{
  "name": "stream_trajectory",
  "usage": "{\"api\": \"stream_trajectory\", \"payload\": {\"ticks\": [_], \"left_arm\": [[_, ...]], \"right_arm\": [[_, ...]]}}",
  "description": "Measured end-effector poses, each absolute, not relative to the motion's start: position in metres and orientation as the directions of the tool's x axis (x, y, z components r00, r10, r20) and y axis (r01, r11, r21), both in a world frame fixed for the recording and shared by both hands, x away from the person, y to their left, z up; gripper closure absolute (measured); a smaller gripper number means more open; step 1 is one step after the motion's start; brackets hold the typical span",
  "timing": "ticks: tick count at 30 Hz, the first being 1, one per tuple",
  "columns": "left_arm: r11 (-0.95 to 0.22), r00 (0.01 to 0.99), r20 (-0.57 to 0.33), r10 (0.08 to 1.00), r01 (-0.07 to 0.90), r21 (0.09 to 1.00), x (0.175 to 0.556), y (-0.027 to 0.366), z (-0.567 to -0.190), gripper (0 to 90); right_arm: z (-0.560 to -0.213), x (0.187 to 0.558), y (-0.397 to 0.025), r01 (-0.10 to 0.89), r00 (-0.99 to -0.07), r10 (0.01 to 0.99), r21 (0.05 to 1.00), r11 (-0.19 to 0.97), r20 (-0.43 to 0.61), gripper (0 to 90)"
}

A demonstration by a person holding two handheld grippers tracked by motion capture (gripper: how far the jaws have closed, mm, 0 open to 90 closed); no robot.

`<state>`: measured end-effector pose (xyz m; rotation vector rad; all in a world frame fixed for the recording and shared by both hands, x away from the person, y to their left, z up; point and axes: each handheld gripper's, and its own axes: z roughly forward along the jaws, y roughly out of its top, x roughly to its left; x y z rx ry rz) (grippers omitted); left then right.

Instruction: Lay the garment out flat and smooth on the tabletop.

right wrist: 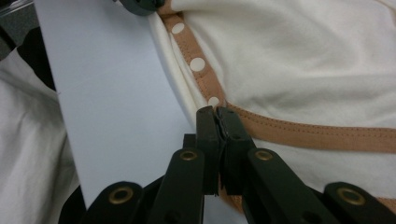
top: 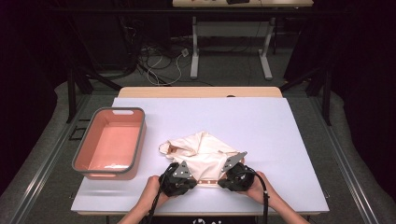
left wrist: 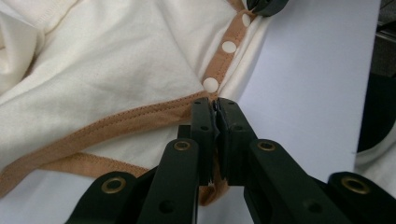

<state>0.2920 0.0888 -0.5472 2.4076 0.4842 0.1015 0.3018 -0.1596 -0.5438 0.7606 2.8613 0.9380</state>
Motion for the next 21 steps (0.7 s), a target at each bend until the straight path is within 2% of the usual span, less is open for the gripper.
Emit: {"api": "stream_trajectory", "payload": {"ticks": [16, 20, 21], "left_arm": [[-0.726, 0.938, -0.072, 0.339, 0.309, 0.614, 0.275, 0.099, -0.544, 85.7], [-0.734, 0.939, -0.052, 0.34, 0.299, 0.61, 0.272, 0.102, -0.544, 82.4], [-0.729, 0.937, -0.051, 0.347, 0.303, 0.614, 0.273, 0.103, -0.544, 73.7]], "right_arm": [[-0.538, 0.287, -0.149, 0.388, -0.918, 0.364, 0.539, 0.748, 0.156, 88.6], [-0.536, 0.285, -0.148, 0.374, -0.92, 0.373, 0.546, 0.749, 0.118, 78.1], [-0.533, 0.288, -0.151, 0.378, -0.916, 0.385, 0.572, 0.728, 0.116, 66.5]]}}
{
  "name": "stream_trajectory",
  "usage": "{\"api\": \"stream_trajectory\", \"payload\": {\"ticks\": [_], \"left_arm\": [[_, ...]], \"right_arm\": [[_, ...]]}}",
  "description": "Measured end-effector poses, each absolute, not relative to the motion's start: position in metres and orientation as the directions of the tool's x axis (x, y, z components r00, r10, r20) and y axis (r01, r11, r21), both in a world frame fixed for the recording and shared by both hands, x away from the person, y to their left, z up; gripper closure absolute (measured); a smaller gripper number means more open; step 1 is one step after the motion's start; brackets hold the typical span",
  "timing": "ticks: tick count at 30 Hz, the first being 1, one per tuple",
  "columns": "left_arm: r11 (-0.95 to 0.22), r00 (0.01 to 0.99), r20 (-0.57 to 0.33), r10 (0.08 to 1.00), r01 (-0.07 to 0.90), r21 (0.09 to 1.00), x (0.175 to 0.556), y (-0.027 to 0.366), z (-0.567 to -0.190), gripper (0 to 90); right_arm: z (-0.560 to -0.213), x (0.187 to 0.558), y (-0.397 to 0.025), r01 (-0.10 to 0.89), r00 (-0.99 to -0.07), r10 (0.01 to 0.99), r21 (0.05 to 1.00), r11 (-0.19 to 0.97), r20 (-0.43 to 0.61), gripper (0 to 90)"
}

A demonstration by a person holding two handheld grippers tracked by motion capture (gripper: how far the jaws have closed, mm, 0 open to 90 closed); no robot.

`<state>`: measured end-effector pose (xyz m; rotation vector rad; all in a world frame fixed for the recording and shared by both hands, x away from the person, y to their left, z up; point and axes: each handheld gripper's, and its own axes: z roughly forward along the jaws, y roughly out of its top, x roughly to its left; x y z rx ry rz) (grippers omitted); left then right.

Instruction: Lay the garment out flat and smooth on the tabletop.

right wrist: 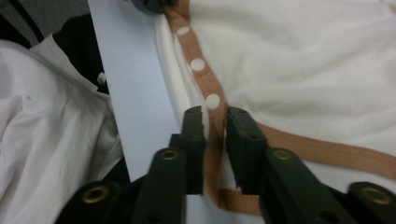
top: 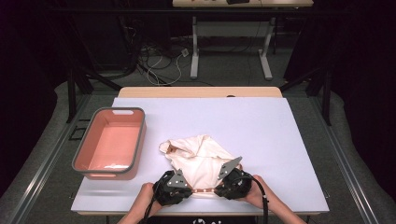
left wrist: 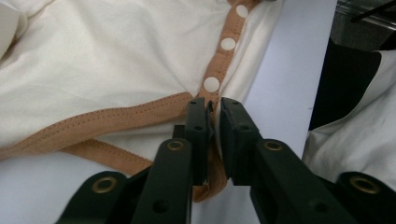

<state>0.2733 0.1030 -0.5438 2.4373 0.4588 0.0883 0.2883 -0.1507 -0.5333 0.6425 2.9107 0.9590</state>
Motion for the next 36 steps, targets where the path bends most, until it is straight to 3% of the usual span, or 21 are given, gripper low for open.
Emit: {"api": "stream_trajectory", "payload": {"ticks": [1, 2, 3, 4, 6, 7, 12, 23, 30, 36], "left_arm": [[-0.726, 0.933, -0.048, 0.358, 0.31, 0.614, 0.275, 0.104, -0.543, 73.7], [-0.719, 0.929, -0.052, 0.368, 0.319, 0.617, 0.277, 0.105, -0.543, 64.9], [-0.712, 0.924, -0.053, 0.38, 0.328, 0.62, 0.278, 0.107, -0.542, 64.9], [-0.707, 0.917, -0.052, 0.396, 0.34, 0.62, 0.28, 0.108, -0.542, 54.4], [-0.688, 0.905, -0.065, 0.419, 0.364, 0.628, 0.284, 0.111, -0.541, 53.4], [-0.68, 0.899, -0.068, 0.433, 0.376, 0.63, 0.285, 0.113, -0.541, 45.6], [-0.653, 0.866, -0.074, 0.494, 0.426, 0.626, 0.293, 0.12, -0.539, 37.1], [-0.532, 0.709, -0.018, 0.705, 0.545, 0.648, 0.31, 0.138, -0.54, 37.2], [-0.532, 0.678, 0.016, 0.735, 0.561, 0.634, 0.317, 0.134, -0.544, 36.4], [-0.508, 0.665, -0.003, 0.747, 0.574, 0.642, 0.325, 0.133, -0.548, 36.8]], "right_arm": [[-0.533, 0.288, -0.151, 0.378, -0.916, 0.385, 0.572, 0.728, 0.116, 66.5], [-0.531, 0.292, -0.155, 0.398, -0.901, 0.423, 0.581, 0.71, 0.1, 61.6], [-0.531, 0.292, -0.155, 0.398, -0.901, 0.423, 0.581, 0.71, 0.1, 61.6], [-0.53, 0.296, -0.161, 0.4, -0.887, 0.458, 0.598, 0.695, 0.061, 57.6], [-0.53, 0.299, -0.164, 0.407, -0.876, 0.48, 0.606, 0.684, 0.047, 57.3], [-0.53, 0.304, -0.17, 0.42, -0.852, 0.523, 0.619, 0.664, 0.017, 56.8], [-0.531, 0.314, -0.182, 0.447, -0.796, 0.604, 0.628, 0.637, -0.046, 58.7], [-0.532, 0.326, -0.193, 0.441, -0.705, 0.687, 0.65, 0.619, -0.176, 63.4], [-0.539, 0.335, -0.19, 0.44, -0.696, 0.684, 0.624, 0.646, -0.218, 63.1], [-0.544, 0.339, -0.188, 0.445, -0.695, 0.686, 0.62, 0.646, -0.216, 77.3]]}}
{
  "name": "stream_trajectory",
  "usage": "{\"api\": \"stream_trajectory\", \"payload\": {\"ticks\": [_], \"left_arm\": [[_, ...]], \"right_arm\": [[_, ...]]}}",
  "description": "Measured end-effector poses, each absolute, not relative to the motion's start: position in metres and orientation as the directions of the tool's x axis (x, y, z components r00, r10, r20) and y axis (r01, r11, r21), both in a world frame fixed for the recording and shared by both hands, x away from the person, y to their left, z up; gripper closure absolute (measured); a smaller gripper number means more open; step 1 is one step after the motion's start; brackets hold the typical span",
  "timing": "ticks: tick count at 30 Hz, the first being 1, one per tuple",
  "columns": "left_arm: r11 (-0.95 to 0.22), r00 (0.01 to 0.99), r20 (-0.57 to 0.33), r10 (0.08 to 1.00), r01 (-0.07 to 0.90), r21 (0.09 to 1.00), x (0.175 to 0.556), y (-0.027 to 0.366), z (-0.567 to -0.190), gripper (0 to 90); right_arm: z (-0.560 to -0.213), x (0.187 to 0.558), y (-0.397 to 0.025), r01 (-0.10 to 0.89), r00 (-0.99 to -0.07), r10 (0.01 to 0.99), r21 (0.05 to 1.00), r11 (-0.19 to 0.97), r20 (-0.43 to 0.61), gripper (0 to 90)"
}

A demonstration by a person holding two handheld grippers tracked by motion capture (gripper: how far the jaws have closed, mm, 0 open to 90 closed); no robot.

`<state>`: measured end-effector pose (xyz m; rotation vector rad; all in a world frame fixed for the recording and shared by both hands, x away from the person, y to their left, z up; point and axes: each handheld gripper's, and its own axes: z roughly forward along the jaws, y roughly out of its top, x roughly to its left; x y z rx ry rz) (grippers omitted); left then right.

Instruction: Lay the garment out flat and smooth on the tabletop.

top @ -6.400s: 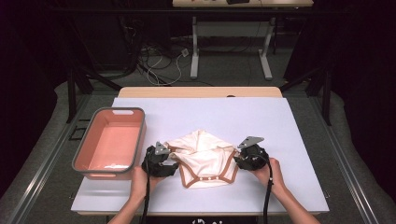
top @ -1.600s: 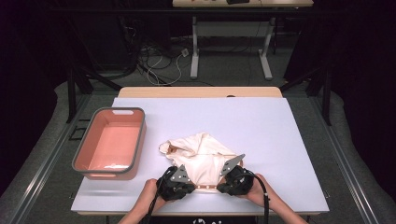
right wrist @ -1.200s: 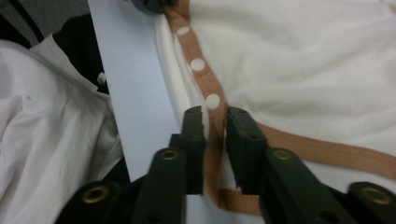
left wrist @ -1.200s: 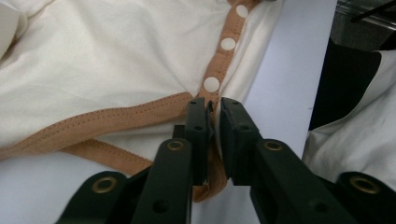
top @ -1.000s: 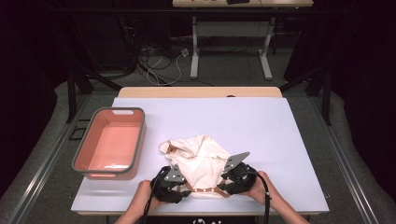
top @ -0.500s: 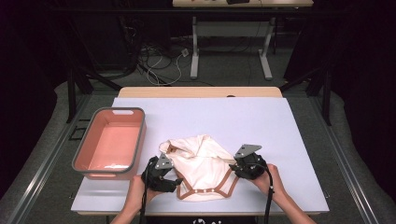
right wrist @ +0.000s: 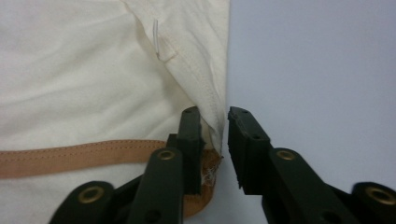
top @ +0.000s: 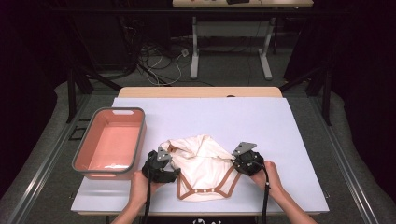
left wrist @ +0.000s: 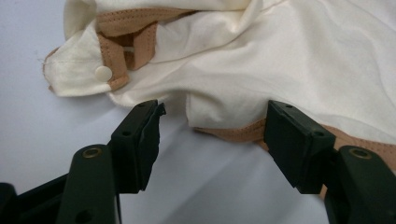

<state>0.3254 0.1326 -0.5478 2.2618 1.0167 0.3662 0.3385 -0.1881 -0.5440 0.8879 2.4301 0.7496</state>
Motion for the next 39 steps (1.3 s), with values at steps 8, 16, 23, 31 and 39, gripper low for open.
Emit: {"api": "stream_trajectory", "payload": {"ticks": [8, 16, 23, 31, 39], "left_arm": [[-0.501, 0.684, -0.024, 0.729, 0.558, 0.662, 0.331, 0.126, -0.552, 60.2], [-0.493, 0.697, -0.028, 0.716, 0.535, 0.686, 0.331, 0.125, -0.554, 81.0], [-0.499, 0.693, -0.008, 0.721, 0.527, 0.688, 0.326, 0.13, -0.55, 85.3], [-0.511, 0.688, 0.009, 0.726, 0.531, 0.676, 0.318, 0.141, -0.545, 85.7], [-0.528, 0.684, 0.042, 0.729, 0.522, 0.669, 0.315, 0.138, -0.544, 84.5]], "right_arm": [[-0.546, 0.34, -0.19, 0.47, -0.698, 0.689, 0.599, 0.648, -0.197, 87.3], [-0.544, 0.338, -0.19, 0.484, -0.699, 0.692, 0.591, 0.645, -0.182, 87.6], [-0.542, 0.335, -0.192, 0.484, -0.704, 0.688, 0.589, 0.647, -0.177, 87.8], [-0.54, 0.332, -0.197, 0.527, -0.68, 0.715, 0.567, 0.633, -0.166, 87.8], [-0.543, 0.335, -0.201, 0.545, -0.671, 0.724, 0.557, 0.627, -0.159, 82.0]]}}
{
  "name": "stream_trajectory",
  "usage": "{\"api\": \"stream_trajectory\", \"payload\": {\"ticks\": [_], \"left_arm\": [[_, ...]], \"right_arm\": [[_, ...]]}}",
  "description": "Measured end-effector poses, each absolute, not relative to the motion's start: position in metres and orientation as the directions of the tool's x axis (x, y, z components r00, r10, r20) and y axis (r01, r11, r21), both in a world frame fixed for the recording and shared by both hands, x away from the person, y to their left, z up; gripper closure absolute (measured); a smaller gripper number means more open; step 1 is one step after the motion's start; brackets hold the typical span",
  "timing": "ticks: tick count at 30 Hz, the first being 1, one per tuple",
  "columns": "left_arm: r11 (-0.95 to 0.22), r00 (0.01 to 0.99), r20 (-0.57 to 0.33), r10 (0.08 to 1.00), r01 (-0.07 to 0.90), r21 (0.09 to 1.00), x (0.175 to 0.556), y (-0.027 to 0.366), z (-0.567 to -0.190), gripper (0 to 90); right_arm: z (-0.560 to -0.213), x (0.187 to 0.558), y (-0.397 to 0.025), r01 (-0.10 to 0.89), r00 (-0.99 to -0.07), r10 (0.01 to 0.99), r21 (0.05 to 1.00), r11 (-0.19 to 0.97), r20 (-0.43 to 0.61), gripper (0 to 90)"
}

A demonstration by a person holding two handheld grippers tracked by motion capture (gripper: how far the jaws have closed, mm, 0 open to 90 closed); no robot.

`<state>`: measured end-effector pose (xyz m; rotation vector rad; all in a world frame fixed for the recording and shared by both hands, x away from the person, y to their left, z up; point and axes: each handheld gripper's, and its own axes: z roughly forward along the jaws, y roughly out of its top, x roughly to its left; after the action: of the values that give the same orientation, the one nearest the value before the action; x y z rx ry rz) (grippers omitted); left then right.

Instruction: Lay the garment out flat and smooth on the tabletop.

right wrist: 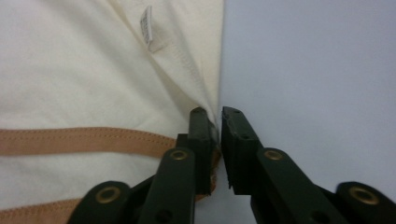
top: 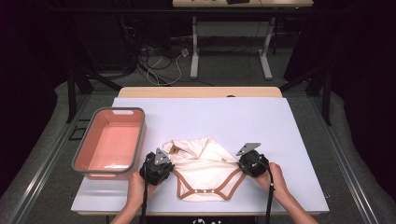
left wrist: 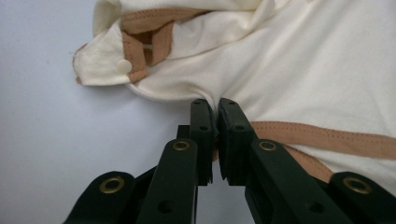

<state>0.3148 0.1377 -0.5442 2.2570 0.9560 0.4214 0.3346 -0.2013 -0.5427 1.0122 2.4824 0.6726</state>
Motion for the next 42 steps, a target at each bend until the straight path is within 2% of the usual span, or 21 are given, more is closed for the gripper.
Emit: {"api": "stream_trajectory", "payload": {"ticks": [3, 5, 9, 12, 14, 15, 16, 17, 18, 20, 23, 26, 32, 42], "left_arm": [[-0.517, 0.672, 0.05, 0.739, 0.517, 0.682, 0.318, 0.136, -0.546, 83.9], [-0.497, 0.658, 0.049, 0.751, 0.515, 0.699, 0.321, 0.133, -0.546, 84.1], [-0.506, 0.65, 0.086, 0.755, 0.495, 0.707, 0.33, 0.121, -0.549, 83.5], [-0.503, 0.653, 0.074, 0.754, 0.502, 0.703, 0.332, 0.118, -0.553, 74.1], [-0.496, 0.66, 0.057, 0.749, 0.502, 0.708, 0.332, 0.119, -0.554, 71.2], [-0.49, 0.669, 0.039, 0.742, 0.502, 0.712, 0.333, 0.12, -0.554, 61.6], [-0.488, 0.684, 0.017, 0.729, 0.502, 0.714, 0.334, 0.121, -0.555, 58.4], [-0.486, 0.729, -0.043, 0.683, 0.498, 0.718, 0.337, 0.12, -0.558, 55.1], [-0.495, 0.732, -0.042, 0.68, 0.501, 0.71, 0.337, 0.118, -0.56, 53.2], [-0.494, 0.734, -0.037, 0.678, 0.493, 0.716, 0.337, 0.118, -0.561, 56.4], [-0.508, 0.75, -0.035, 0.66, 0.481, 0.715, 0.334, 0.116, -0.561, 70.4], [-0.512, 0.752, -0.035, 0.659, 0.482, 0.711, 0.333, 0.117, -0.56, 79.8], [-0.527, 0.733, -0.015, 0.68, 0.503, 0.685, 0.327, 0.122, -0.554, 82.4], [-0.538, 0.726, -0.033, 0.687, 0.538, 0.649, 0.311, 0.136, -0.549, 83.1]], "right_arm": [[-0.543, 0.336, -0.202, 0.542, -0.671, 0.725, 0.566, 0.621, -0.152, 82.0], [-0.545, 0.337, -0.201, 0.529, -0.675, 0.719, 0.57, 0.629, -0.168, 86.9], [-0.545, 0.338, -0.199, 0.518, -0.667, 0.717, 0.566, 0.641, -0.202, 87.2], [-0.546, 0.339, -0.199, 0.518, -0.65, 0.727, 0.572, 0.637, -0.221, 84.3], [-0.545, 0.339, -0.2, 0.522, -0.649, 0.728, 0.567, 0.637, -0.22, 82.2], [-0.543, 0.34, -0.203, 0.544, -0.654, 0.738, 0.572, 0.614, -0.17, 73.6], [-0.542, 0.34, -0.204, 0.56, -0.658, 0.74, 0.567, 0.604, -0.139, 74.1], [-0.542, 0.34, -0.205, 0.568, -0.664, 0.74, 0.567, 0.596, -0.113, 74.0], [-0.541, 0.341, -0.207, 0.571, -0.672, 0.735, 0.567, 0.594, -0.093, 73.7], [-0.542, 0.342, -0.208, 0.576, -0.671, 0.737, 0.569, 0.587, -0.08, 74.9], [-0.543, 0.342, -0.206, 0.569, -0.679, 0.73, 0.568, 0.595, -0.085, 84.7], [-0.543, 0.34, -0.203, 0.557, -0.685, 0.722, 0.567, 0.606, -0.099, 87.2], [-0.541, 0.338, -0.205, 0.563, -0.686, 0.721, 0.558, 0.61, -0.096, 87.5], [-0.538, 0.331, -0.201, 0.551, -0.706, 0.695, 0.512, 0.659, -0.135, 87.5]]}}
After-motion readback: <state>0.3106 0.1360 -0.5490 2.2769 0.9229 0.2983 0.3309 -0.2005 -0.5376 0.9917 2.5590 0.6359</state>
